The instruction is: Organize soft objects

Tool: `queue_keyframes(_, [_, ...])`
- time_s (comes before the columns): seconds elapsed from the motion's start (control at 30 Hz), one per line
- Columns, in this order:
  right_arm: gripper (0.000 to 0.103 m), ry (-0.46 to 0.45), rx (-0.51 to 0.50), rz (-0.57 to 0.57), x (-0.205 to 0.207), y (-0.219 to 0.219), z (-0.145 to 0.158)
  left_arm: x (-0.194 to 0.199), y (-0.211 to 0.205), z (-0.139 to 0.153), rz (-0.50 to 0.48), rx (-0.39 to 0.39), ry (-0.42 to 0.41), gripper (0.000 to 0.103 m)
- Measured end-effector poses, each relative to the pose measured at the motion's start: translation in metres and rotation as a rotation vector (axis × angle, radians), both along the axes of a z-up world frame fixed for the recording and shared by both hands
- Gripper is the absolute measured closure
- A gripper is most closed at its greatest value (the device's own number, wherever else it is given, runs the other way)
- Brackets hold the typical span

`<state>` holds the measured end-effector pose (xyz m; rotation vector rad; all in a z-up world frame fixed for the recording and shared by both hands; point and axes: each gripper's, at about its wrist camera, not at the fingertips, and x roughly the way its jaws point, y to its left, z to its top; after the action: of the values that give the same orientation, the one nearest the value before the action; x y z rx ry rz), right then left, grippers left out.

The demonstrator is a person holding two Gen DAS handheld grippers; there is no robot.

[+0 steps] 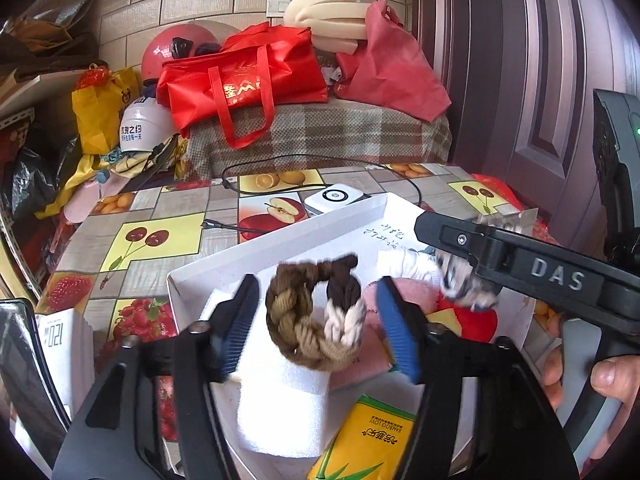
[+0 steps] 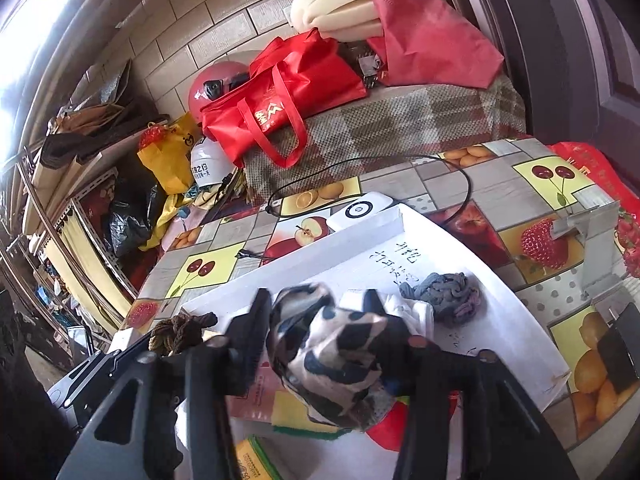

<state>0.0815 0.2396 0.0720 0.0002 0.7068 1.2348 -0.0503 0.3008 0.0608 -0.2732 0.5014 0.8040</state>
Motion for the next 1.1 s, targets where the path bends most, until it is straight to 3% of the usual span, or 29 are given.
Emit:
queue_keyframes(0.03, [0.02,0.011,0.012,-0.004,0.001,-0.002,0.0,0.0,-0.001,0.001,0.009,0.008,0.004,0.005])
queue_keyframes(0.07, [0.012,0.018,0.027,-0.012,0.001,-0.005,0.001,-0.001,-0.001,0.002,0.016,0.019,0.009,0.0])
queue_keyframes(0.2, [0.0,0.07,0.071,-0.015,0.005,-0.012,0.003,-0.003,0.0,0.004,0.042,0.033,0.006,0.0])
queue_keyframes(0.6, [0.0,0.129,0.159,-0.053,-0.001,-0.056,0.006,-0.015,-0.009,0.024,0.073,0.041,-0.042,0.0])
queue_keyframes(0.73, [0.0,0.076,0.204,-0.08,-0.011,-0.08,0.015,-0.019,-0.024,0.041,0.056,0.066,-0.068,0.0])
queue_keyframes(0.9, [0.0,-0.062,0.229,-0.122,-0.03,-0.109,0.029,-0.02,-0.048,0.064,0.021,0.084,-0.075,0.0])
queue_keyframes(1.0, [0.0,-0.175,0.181,-0.239,-0.043,-0.126,0.034,-0.023,-0.062,0.07,0.069,0.074,-0.042,0.0])
queue_keyframes(1.1, [0.0,-0.221,0.157,-0.264,-0.047,-0.138,0.034,-0.031,-0.081,0.073,0.144,0.093,-0.018,0.0])
